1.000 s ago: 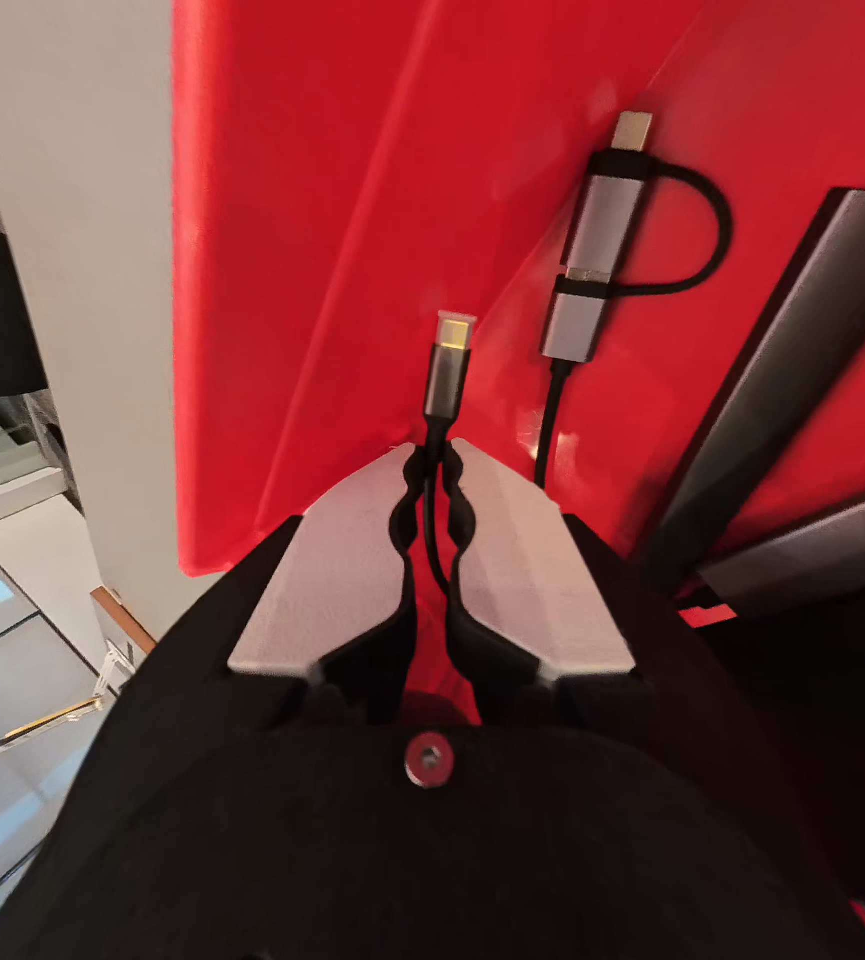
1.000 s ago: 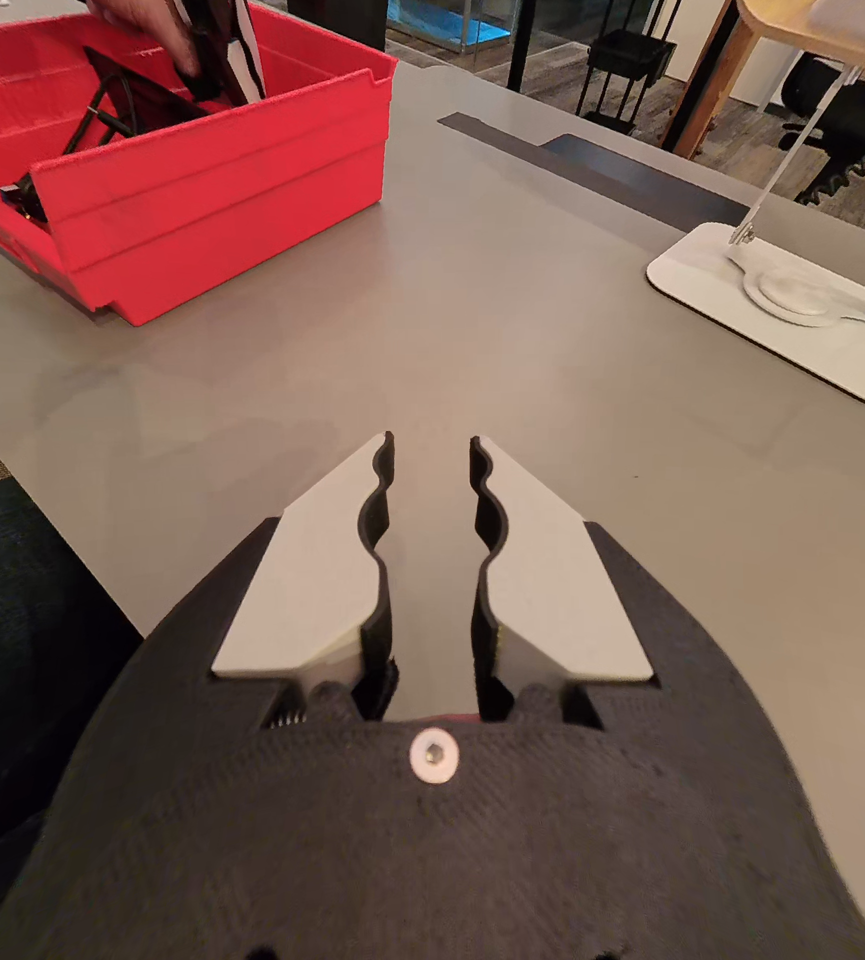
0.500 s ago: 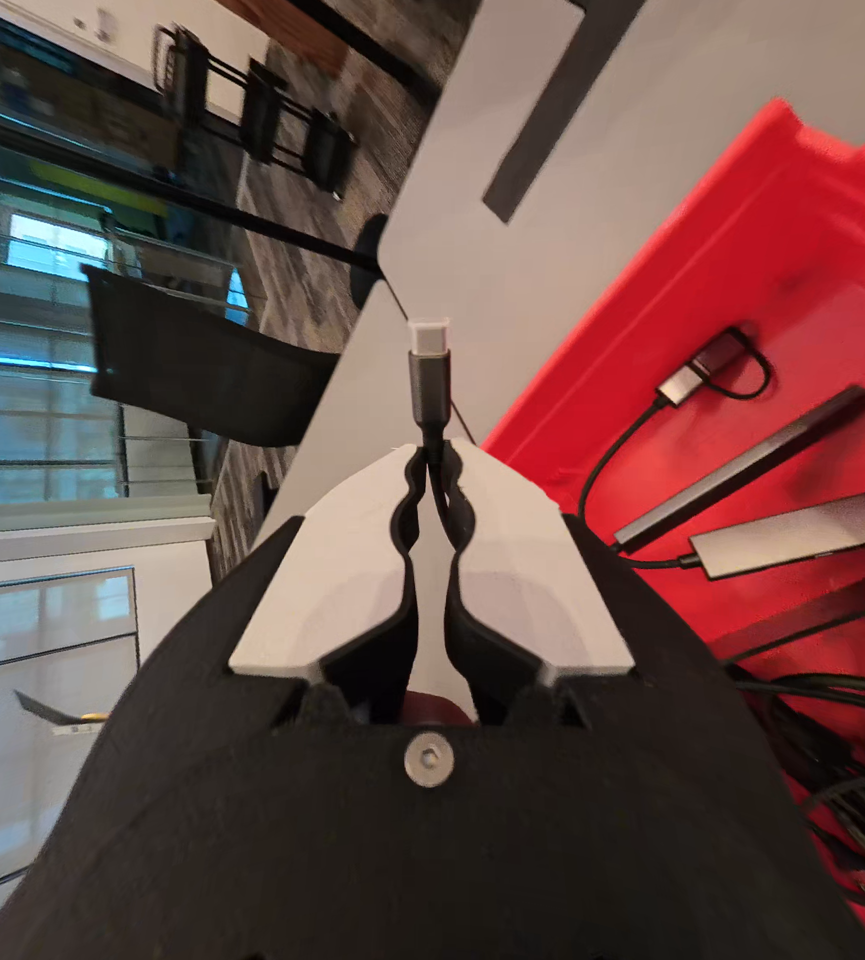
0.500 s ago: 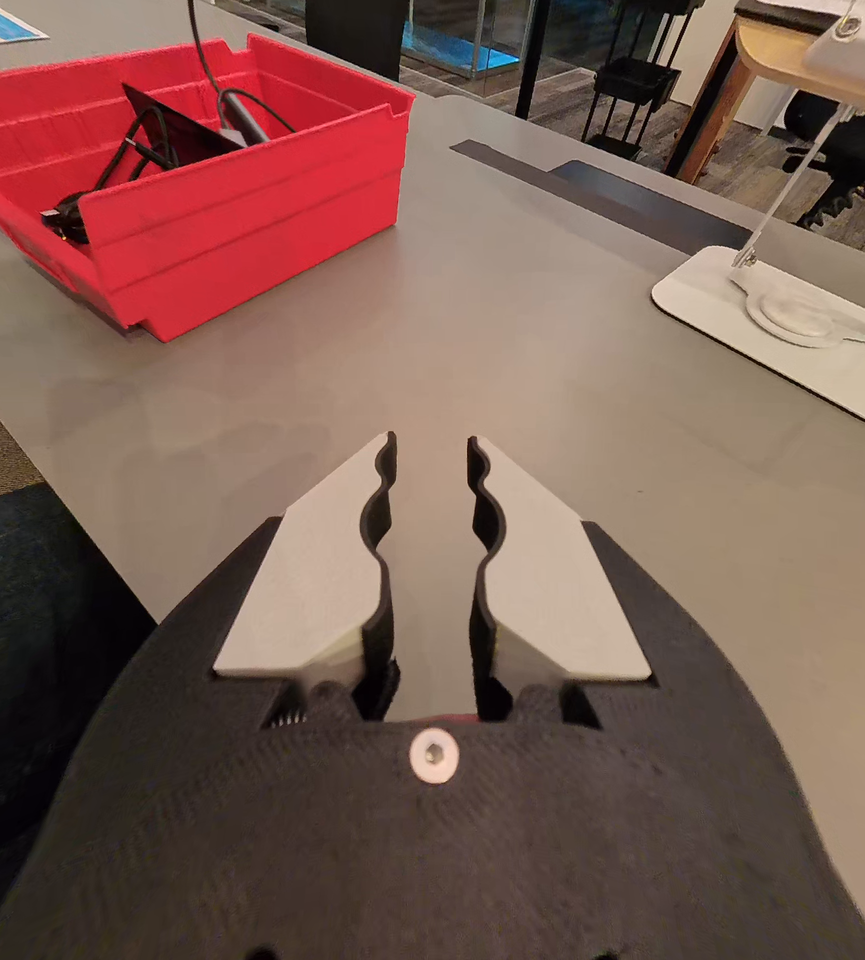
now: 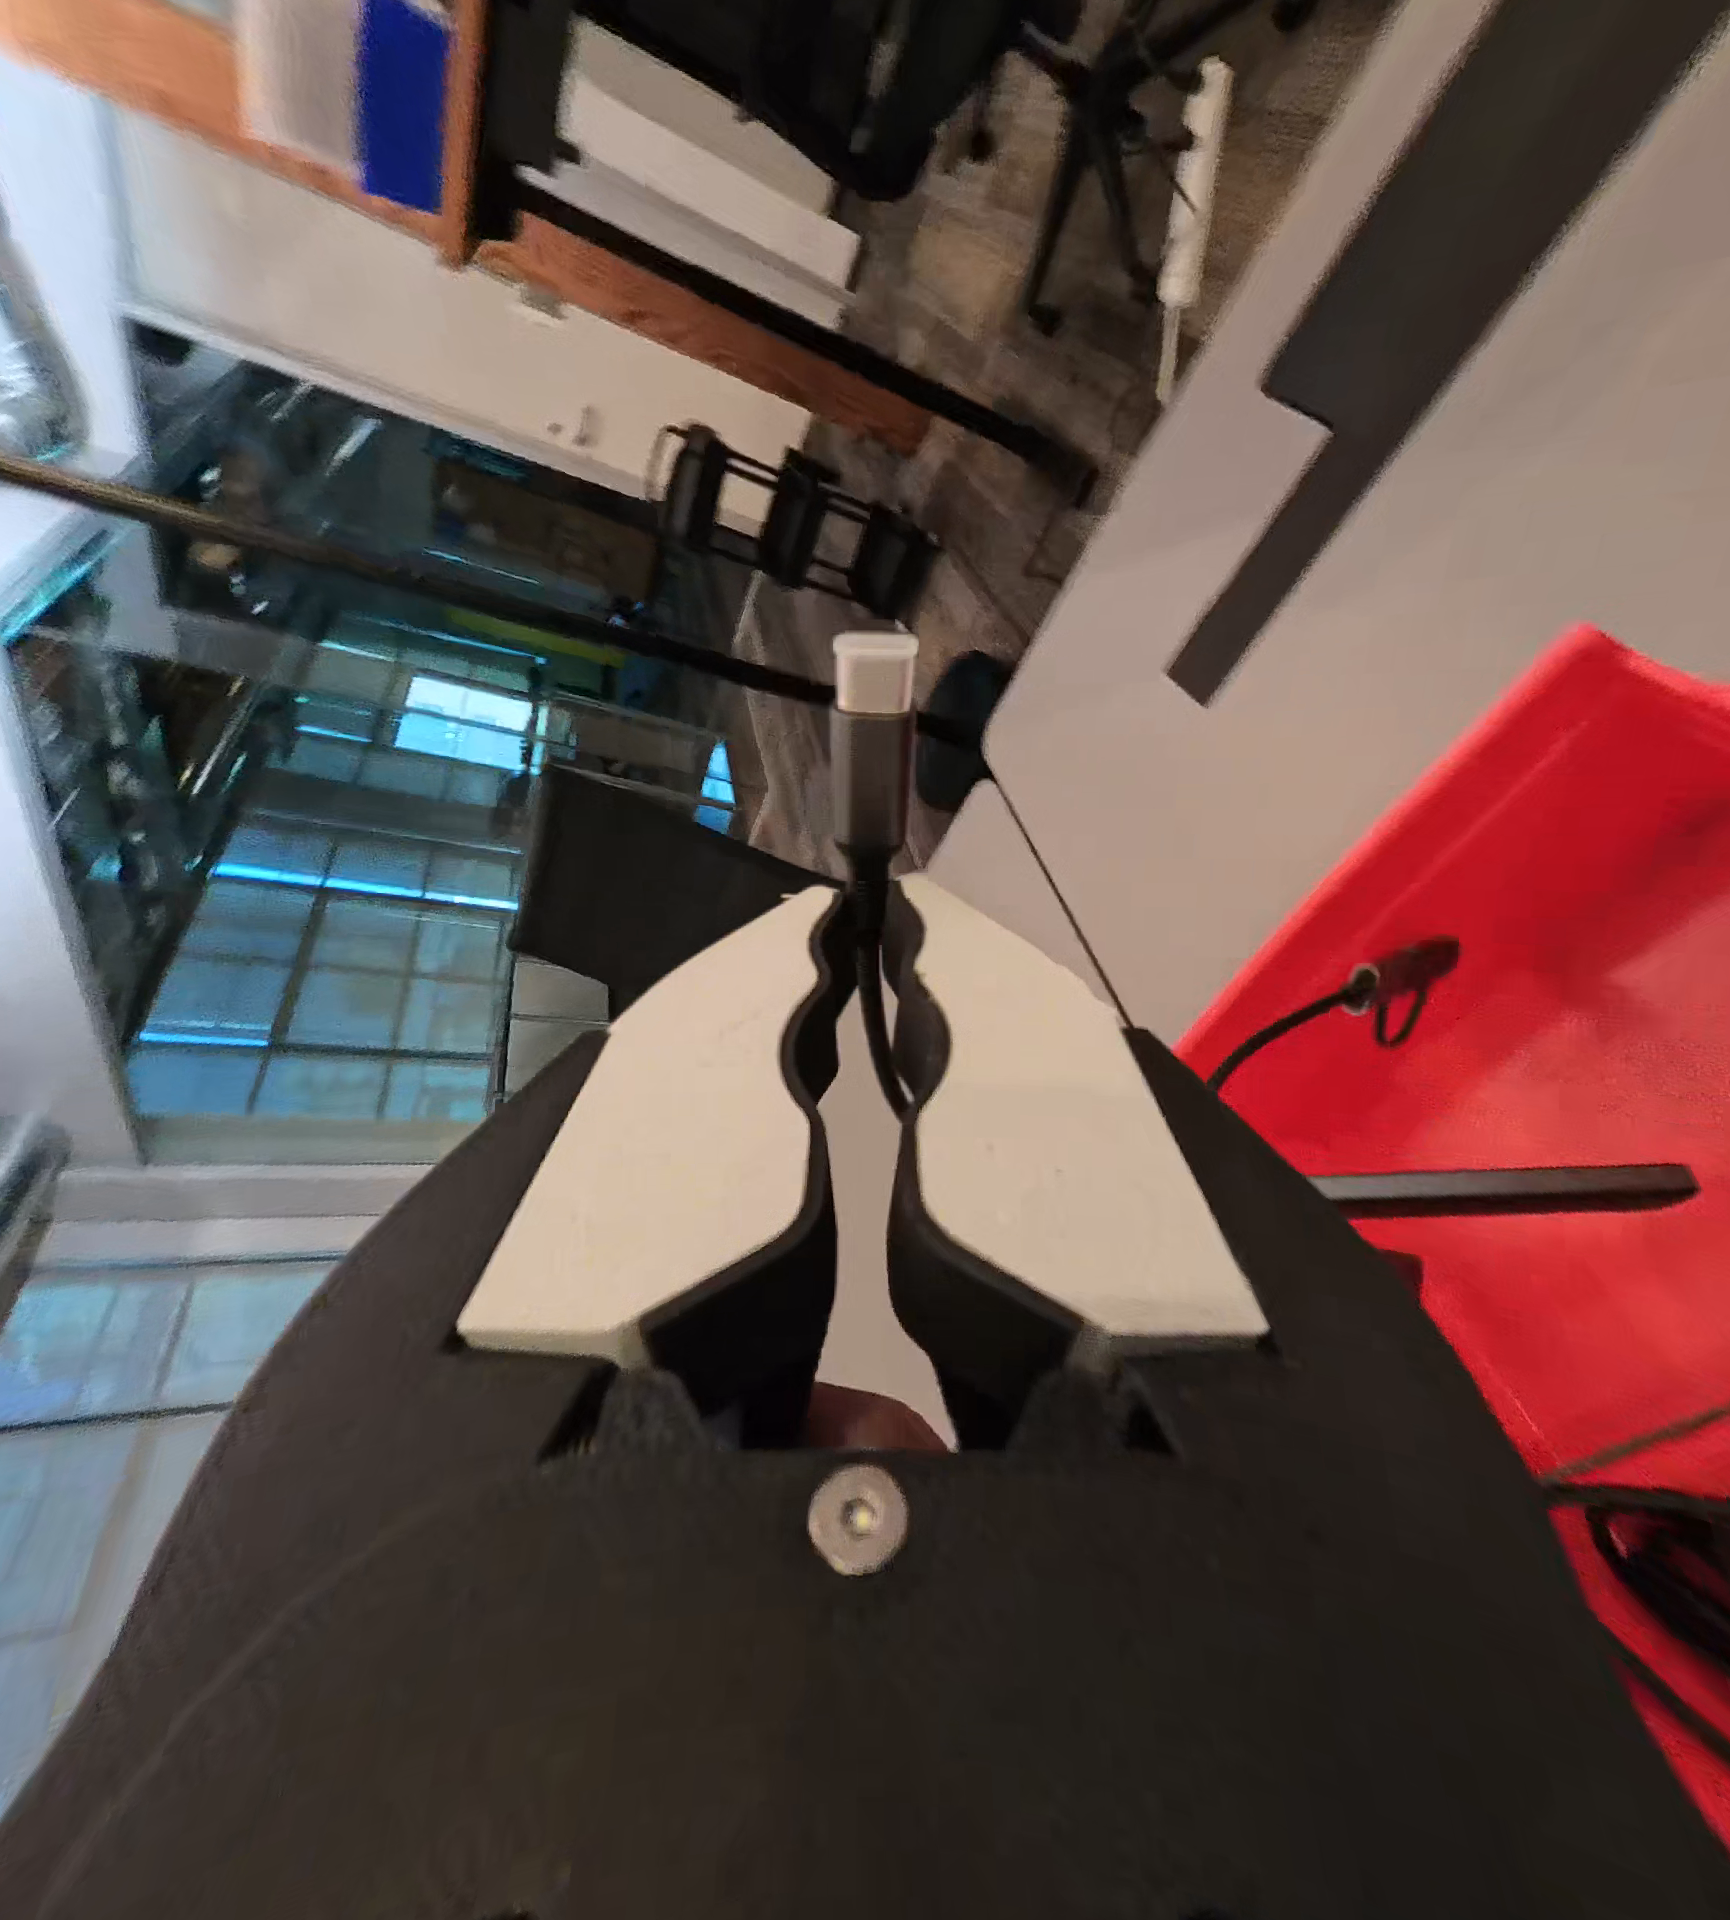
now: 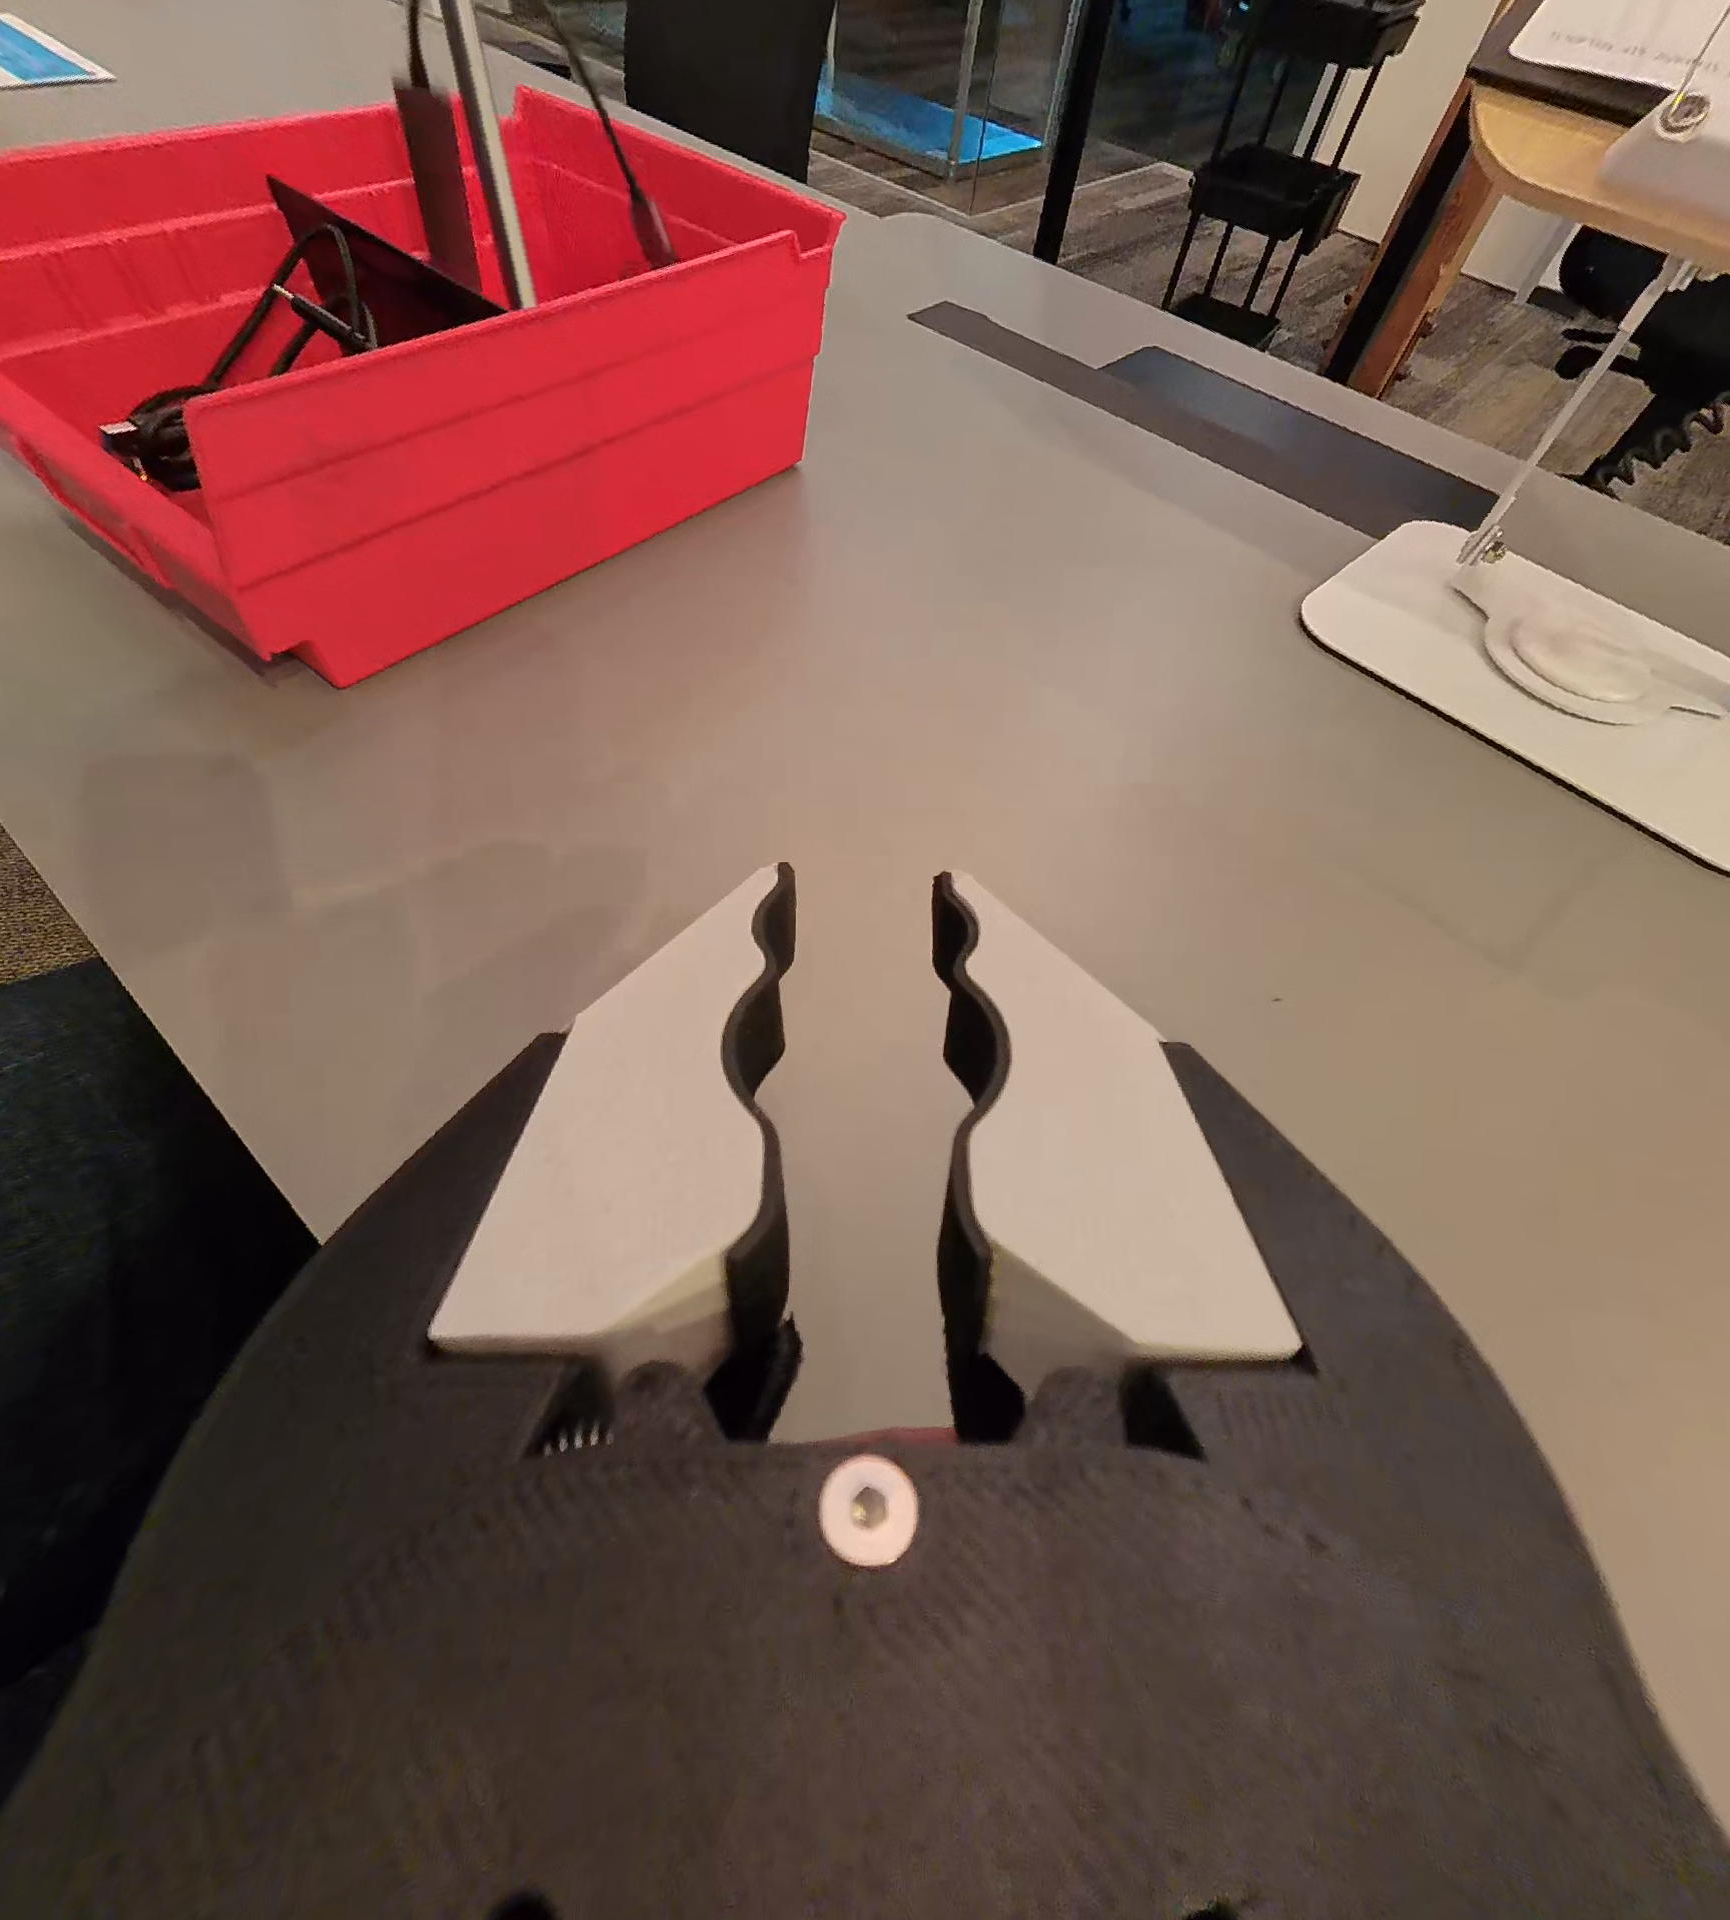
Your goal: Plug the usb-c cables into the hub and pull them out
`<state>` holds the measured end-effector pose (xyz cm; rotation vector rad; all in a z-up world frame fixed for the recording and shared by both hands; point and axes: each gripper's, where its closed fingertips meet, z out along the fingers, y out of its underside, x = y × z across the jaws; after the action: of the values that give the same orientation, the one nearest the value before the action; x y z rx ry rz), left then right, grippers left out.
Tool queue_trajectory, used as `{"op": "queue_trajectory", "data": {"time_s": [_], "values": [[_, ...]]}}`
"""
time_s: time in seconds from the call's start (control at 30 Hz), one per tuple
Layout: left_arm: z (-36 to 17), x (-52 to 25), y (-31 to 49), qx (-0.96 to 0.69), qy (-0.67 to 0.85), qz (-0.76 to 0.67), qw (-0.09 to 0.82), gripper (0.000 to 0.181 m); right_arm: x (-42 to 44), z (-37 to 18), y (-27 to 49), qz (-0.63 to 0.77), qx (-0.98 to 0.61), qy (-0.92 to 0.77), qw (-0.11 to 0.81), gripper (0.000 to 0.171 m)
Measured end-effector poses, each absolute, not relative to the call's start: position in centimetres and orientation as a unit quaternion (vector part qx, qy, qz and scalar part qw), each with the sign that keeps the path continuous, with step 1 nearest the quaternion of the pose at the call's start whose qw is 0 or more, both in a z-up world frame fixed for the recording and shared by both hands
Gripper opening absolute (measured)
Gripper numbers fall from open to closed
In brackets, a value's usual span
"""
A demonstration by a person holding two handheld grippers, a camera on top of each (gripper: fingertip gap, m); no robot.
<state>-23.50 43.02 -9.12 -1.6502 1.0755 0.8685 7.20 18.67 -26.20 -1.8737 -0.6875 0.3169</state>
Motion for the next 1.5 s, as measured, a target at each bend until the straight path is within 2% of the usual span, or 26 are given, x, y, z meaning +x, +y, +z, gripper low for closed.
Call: {"op": "queue_trajectory", "data": {"time_s": [0.07, 0.13, 0.3, 0.43, 0.67, 0.87, 1.0, 1.17, 1.5], "values": [[-12.3, -23.6, 43.6, -0.655, 0.493, 0.405, 0.405, 0.005, 7.1, -26.1, 18.6, 0.132, -0.784, -0.29, 0.533, 0.024], [-13.4, -22.0, 43.4, -0.622, 0.526, 0.412, 0.409, 0.005, 7.2, -26.0, 18.5, 0.127, -0.782, -0.293, 0.535, 0.024], [-8.7, -20.5, 43.0, -0.579, 0.487, 0.422, 0.499, 0.005, 7.4, -25.8, 18.7, 0.128, -0.782, -0.288, 0.537, 0.024], [-8.5, -22.1, 43.8, -0.572, 0.477, 0.465, 0.479, 0.005, 7.2, -25.8, 18.7, 0.13, -0.782, -0.29, 0.537, 0.024], [-3.9, -22.3, 42.1, -0.577, 0.403, 0.445, 0.554, 0.005, 7.8, -25.5, 18.8, 0.131, -0.782, -0.281, 0.541, 0.024], [0.3, -17.0, 38.4, -0.548, 0.402, 0.397, 0.617, 0.006, 7.9, -25.2, 18.9, 0.13, -0.78, -0.28, 0.545, 0.024], [1.1, -11.0, 35.6, -0.535, 0.433, 0.338, 0.642, 0.005, 8.4, -24.9, 19.0, 0.125, -0.779, -0.274, 0.55, 0.025], [-2.6, -2.5, 33.0, -0.548, 0.494, 0.245, 0.629, 0.005, 8.9, -24.7, 19.2, 0.116, -0.778, -0.272, 0.555, 0.025], [-17.7, 9.1, 30.8, -0.605, 0.609, 0.136, 0.495, 0.005, 11.1, -24.9, 19.8, 0.105, -0.785, -0.254, 0.556, 0.026]]}}
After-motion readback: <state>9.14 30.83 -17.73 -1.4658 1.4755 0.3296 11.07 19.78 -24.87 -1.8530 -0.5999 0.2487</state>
